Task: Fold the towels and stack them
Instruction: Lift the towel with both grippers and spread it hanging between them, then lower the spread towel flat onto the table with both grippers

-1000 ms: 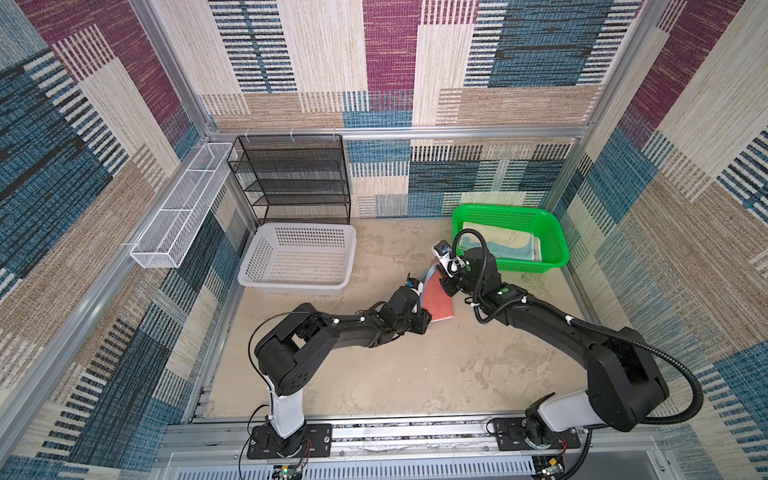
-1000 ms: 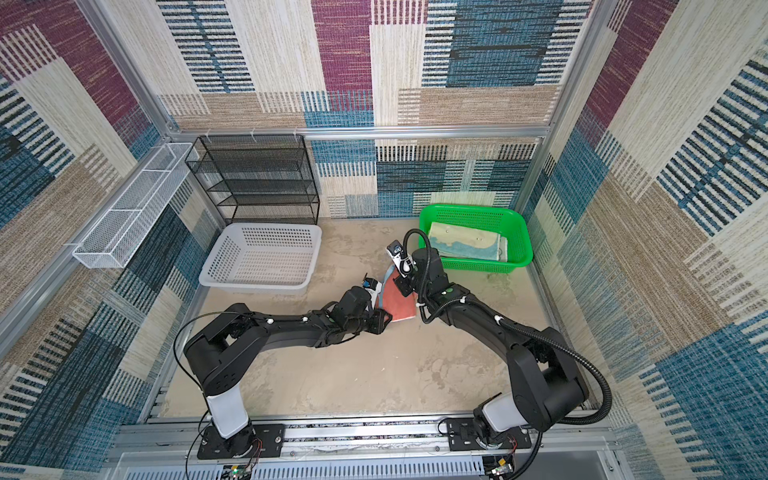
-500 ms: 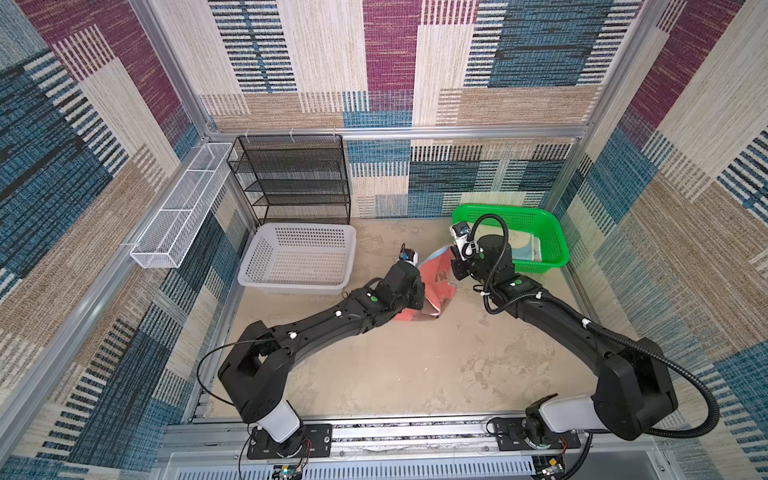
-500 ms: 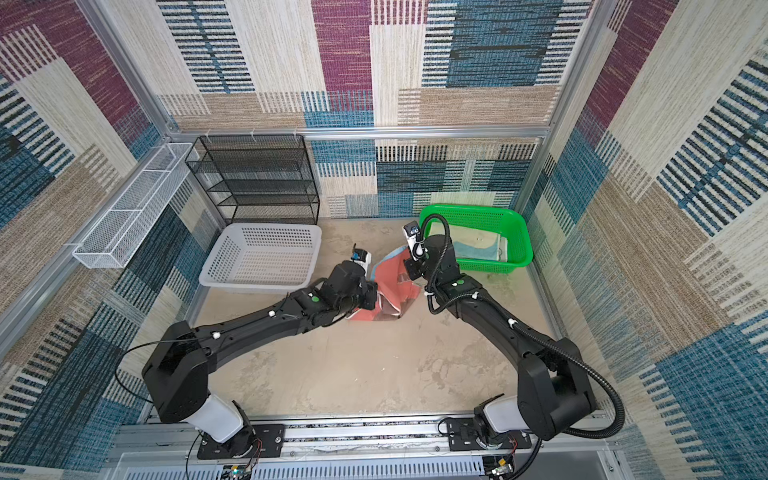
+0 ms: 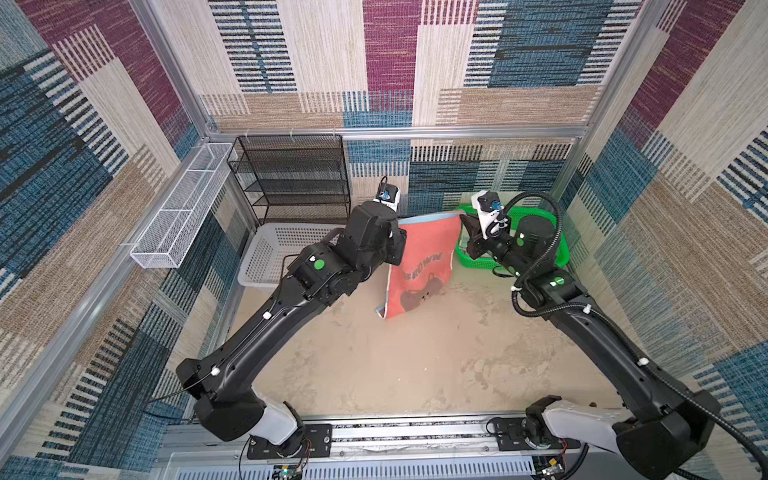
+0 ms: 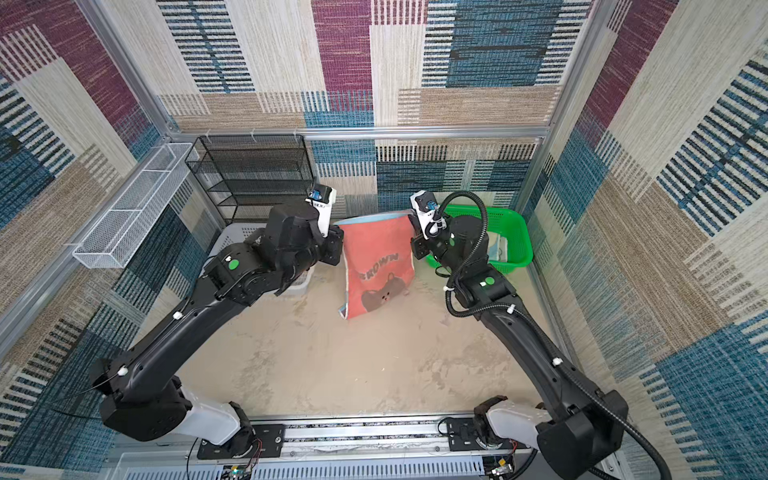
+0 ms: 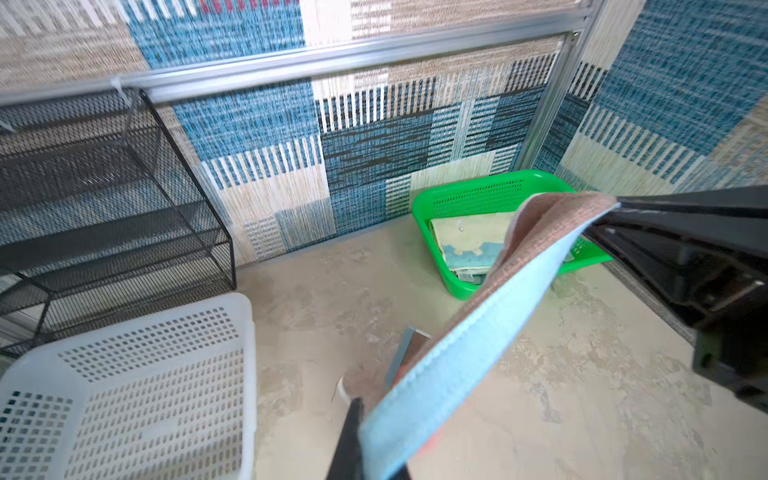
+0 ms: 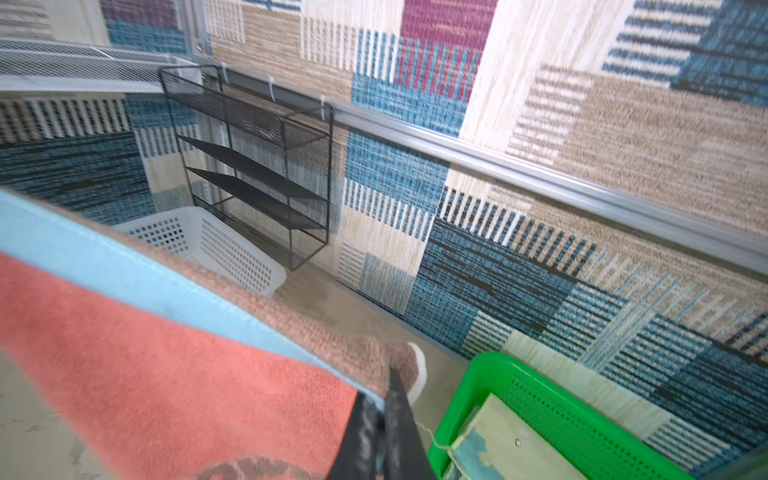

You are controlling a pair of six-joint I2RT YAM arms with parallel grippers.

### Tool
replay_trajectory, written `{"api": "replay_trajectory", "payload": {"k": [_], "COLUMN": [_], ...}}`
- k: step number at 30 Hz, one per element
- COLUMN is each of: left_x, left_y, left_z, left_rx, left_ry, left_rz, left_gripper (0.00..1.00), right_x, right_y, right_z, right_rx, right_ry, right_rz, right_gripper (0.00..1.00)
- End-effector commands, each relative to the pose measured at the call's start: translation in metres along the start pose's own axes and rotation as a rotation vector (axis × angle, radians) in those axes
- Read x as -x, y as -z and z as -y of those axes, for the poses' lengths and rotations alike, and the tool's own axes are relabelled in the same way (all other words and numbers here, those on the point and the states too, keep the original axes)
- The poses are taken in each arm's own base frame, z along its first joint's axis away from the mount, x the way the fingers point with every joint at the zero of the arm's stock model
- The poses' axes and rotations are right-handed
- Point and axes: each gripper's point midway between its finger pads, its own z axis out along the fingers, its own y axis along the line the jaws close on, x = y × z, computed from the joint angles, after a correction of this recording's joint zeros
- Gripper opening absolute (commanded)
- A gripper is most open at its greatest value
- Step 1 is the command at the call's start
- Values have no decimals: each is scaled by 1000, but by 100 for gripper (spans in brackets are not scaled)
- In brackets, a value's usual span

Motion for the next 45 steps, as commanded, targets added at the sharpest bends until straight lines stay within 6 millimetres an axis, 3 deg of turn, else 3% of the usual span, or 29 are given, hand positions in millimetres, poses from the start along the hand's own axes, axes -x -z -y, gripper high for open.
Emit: {"api": "replay_trajectory", "payload": {"k": [1,6,14,19,22,28,33,38,42,45], "left_x": [6,24,32,34,35,38,32,-12,-49,-74], "left_y": [32,78,138,146,138,98,33,-52,-98,-126], "left_z": [-16,-12,-6,-10,-18,-40,-59,-98,-127,-136], "left_rx": [10,-114,-292,-295,-232,9,176,329,469,495], "left_ry": [-53,-10,106,158,158,84,27,60,61,77], "left_rz": [6,86,164,178,185,173,82,-100,-188,-221], "left_gripper": [0,0,0,0,0,0,0,0,0,0], "right_x": [20,59,104,109,99,68,28,-30,-78,-111], "right_y": [20,59,113,118,109,70,23,-29,-67,-90], "right_z": [0,-14,-27,-19,-3,21,37,41,37,38], "right_rx": [9,89,165,125,35,-102,-144,-108,-77,-82], "right_ry": [10,-8,-57,-98,-113,-112,-120,-154,-170,-181], "right_rz": [29,132,277,279,243,141,45,-46,-119,-162], "right_gripper": [0,0,0,0,0,0,0,0,0,0]}}
